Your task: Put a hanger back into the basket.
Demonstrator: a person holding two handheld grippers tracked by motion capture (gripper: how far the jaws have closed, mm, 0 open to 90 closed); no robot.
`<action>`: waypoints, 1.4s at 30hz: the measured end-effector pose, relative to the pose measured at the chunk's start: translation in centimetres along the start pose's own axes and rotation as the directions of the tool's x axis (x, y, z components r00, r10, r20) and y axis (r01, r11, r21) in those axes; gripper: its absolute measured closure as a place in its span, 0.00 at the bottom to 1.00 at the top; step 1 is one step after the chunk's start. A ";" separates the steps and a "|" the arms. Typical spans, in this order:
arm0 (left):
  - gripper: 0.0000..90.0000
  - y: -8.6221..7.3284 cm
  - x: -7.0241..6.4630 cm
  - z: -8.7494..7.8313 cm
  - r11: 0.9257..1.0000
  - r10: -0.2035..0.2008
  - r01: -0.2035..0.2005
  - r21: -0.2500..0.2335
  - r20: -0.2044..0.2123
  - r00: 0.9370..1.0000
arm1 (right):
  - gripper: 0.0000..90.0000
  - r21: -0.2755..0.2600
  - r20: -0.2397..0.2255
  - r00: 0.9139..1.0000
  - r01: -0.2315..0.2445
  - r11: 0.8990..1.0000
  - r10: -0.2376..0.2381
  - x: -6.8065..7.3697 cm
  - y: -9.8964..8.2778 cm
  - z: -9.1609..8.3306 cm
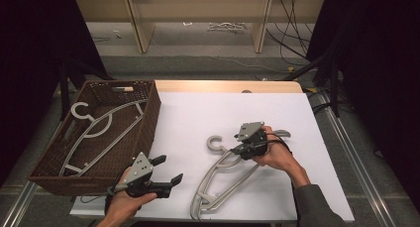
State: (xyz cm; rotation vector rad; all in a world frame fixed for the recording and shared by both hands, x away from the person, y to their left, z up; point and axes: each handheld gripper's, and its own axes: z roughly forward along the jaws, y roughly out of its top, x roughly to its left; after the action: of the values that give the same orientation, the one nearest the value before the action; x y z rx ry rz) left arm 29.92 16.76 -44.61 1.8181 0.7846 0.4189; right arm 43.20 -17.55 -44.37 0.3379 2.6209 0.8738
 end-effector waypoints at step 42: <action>0.20 -0.2 -0.1 0.6 0.999 0.023 -0.024 0.043 0.035 0.999 | 0.80 0.066 -0.207 0.908 0.385 0.920 -0.365 -1.1 0.1 2.6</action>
State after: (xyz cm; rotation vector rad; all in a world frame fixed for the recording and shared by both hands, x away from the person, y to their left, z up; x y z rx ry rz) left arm 30.14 16.35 -44.99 1.8713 0.7543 0.3875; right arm 45.23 -16.42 -45.96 -0.2371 2.7761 0.6640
